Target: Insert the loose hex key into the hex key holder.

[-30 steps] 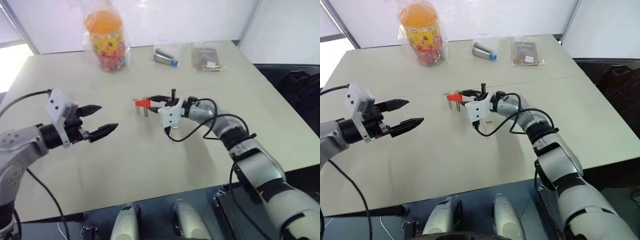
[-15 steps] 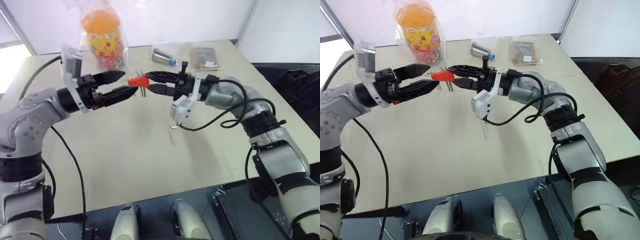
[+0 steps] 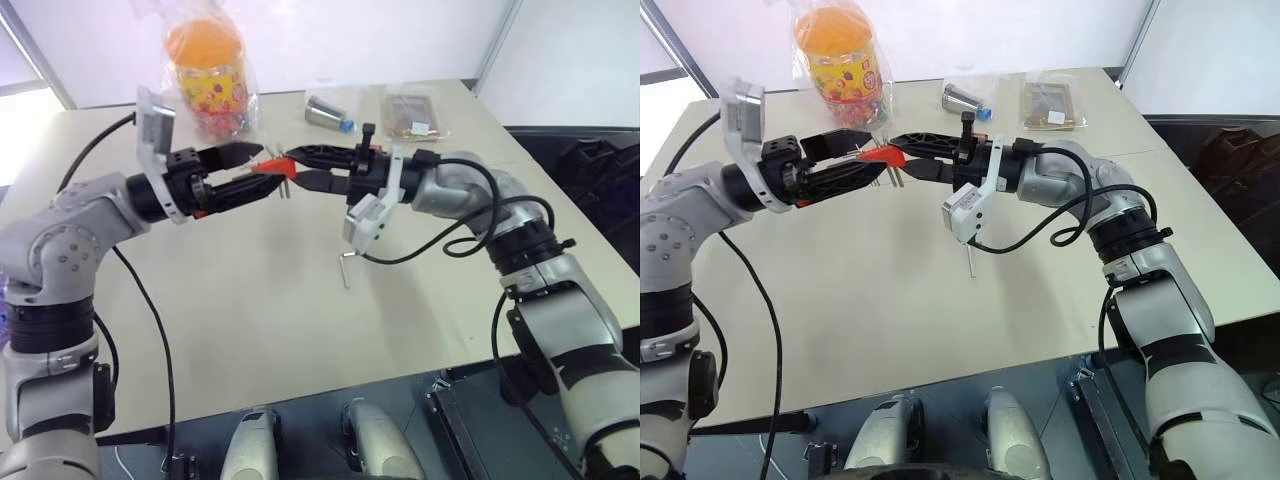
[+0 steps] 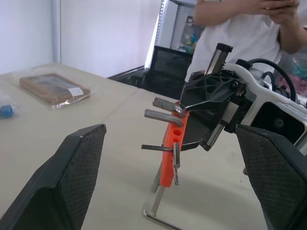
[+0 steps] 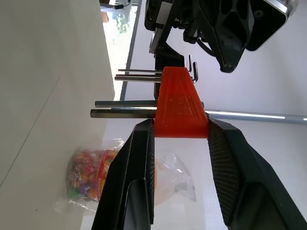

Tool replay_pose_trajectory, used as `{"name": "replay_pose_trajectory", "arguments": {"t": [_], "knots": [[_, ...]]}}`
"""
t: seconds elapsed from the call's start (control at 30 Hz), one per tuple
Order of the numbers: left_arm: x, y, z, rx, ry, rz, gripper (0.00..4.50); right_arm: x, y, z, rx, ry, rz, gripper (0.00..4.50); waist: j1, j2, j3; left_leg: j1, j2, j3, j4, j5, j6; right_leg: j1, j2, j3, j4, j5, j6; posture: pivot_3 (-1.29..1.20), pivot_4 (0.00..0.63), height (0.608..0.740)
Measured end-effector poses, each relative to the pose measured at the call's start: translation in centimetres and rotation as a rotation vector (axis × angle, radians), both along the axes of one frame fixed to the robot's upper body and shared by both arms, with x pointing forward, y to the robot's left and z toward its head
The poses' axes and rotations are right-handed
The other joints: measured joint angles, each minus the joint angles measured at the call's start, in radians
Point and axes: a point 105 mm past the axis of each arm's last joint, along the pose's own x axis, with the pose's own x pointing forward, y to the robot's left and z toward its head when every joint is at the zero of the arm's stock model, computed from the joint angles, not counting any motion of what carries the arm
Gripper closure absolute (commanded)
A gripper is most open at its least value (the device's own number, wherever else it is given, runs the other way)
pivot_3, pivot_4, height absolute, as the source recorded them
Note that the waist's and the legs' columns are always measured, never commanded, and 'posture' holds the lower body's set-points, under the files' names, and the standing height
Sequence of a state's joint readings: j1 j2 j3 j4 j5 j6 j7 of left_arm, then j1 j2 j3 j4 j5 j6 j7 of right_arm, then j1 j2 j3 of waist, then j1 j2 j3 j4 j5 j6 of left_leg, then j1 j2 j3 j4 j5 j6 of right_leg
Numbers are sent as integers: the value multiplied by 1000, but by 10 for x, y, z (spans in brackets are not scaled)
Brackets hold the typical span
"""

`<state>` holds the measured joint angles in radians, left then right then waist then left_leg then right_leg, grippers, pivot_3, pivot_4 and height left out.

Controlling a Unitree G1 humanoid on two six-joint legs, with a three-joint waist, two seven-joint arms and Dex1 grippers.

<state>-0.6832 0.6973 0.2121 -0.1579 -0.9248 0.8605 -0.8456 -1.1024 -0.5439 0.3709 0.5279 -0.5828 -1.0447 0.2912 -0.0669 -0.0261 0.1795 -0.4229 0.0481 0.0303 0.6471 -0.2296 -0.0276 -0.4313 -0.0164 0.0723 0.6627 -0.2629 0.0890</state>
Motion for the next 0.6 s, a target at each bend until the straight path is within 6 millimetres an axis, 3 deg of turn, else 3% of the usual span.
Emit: {"name": "replay_pose_trajectory", "arguments": {"t": [0.4, 0.5, 0.6], "knots": [[1, -2, -1, -7, 1, -3, 0, -2, 2, 4, 4, -9, -1, 3492, 0, 0, 0, 0, 0, 0, 0, 0, 0, 0, 0, 0, 0, 0, 0, 0, 150, 740], [2, -3, -2, -2, 0, 3, 880, -3, 3, 6, 4, -12, 1, 3492, 0, 0, 0, 0, 0, 0, 0, 0, 0, 0, 0, 0, 0, 0, 0, 0, 150, 740], [2, -4, -3, -7, 2, -1, 2438, -5, 4, 7, 0, -16, 5, 3492, 1, 0, 0, 0, 0, 0, 0, 0, 0, 0, 0, 0, 0, 0, 0, 0, 150, 740]]}}
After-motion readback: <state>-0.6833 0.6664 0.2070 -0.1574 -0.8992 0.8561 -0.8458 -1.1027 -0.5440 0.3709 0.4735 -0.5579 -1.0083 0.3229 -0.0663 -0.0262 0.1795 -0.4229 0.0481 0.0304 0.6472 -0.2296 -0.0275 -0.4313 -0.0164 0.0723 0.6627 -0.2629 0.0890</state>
